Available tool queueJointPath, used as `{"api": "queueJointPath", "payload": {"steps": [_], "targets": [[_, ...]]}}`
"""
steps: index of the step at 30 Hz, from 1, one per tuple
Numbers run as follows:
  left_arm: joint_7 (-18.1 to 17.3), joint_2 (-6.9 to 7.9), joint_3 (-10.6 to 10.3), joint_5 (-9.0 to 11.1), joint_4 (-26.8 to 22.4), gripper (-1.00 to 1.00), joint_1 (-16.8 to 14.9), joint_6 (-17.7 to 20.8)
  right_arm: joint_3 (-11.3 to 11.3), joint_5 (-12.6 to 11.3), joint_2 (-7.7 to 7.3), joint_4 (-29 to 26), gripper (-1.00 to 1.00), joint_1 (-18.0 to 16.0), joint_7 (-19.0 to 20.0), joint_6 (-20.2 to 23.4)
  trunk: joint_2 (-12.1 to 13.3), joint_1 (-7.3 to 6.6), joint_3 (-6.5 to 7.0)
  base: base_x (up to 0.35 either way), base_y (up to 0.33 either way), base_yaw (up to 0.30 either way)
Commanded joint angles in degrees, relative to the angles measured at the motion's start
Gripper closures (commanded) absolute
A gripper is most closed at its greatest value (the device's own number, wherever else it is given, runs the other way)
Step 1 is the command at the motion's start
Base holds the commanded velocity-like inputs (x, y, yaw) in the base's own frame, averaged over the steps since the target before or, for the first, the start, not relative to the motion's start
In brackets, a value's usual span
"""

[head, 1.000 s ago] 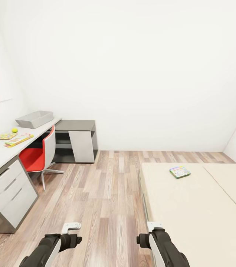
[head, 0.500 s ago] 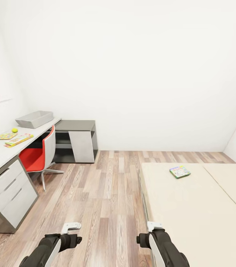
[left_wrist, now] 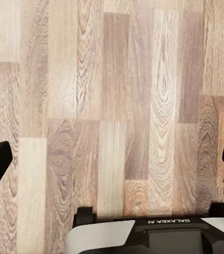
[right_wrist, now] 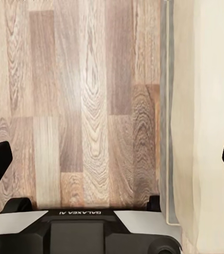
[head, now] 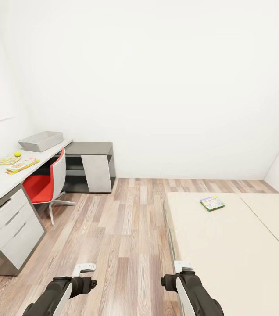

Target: Put all the toys in the child's room - the three board games (two on the bed and one on the table), the two jigsaw puzzles on the table, and the tennis ball on the table - inside the toy box on the table in the child's room.

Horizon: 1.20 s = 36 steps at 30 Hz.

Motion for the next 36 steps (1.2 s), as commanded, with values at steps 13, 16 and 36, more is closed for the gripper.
{"api": "queueJointPath", "payload": {"steps": [13,16,36], "targets": [[-0.19,-0.09,0.17,0.10,-0.08,-1.00,-0.03,0.36,-0.01,-0.26,0.02,-0.01,-1.00,-0.04,-0.33,-0.01,-0.13,0.04,-0.13,0.000,-0.033,0.000],[-0.19,-0.10,0.17,0.10,-0.08,-1.00,-0.03,0.36,-0.01,-0.24,0.02,-0.01,-1.00,-0.04,-0.37,-0.01,-0.13,0.04,-0.13,0.000,-0.081,0.000],[-0.19,-0.10,0.17,0.10,-0.08,-1.00,-0.03,0.36,-0.01,-0.12,0.02,0.17,-1.00,-0.04,-0.38,-2.29,-0.13,0.04,-0.13,0.000,-0.041,0.000]]}}
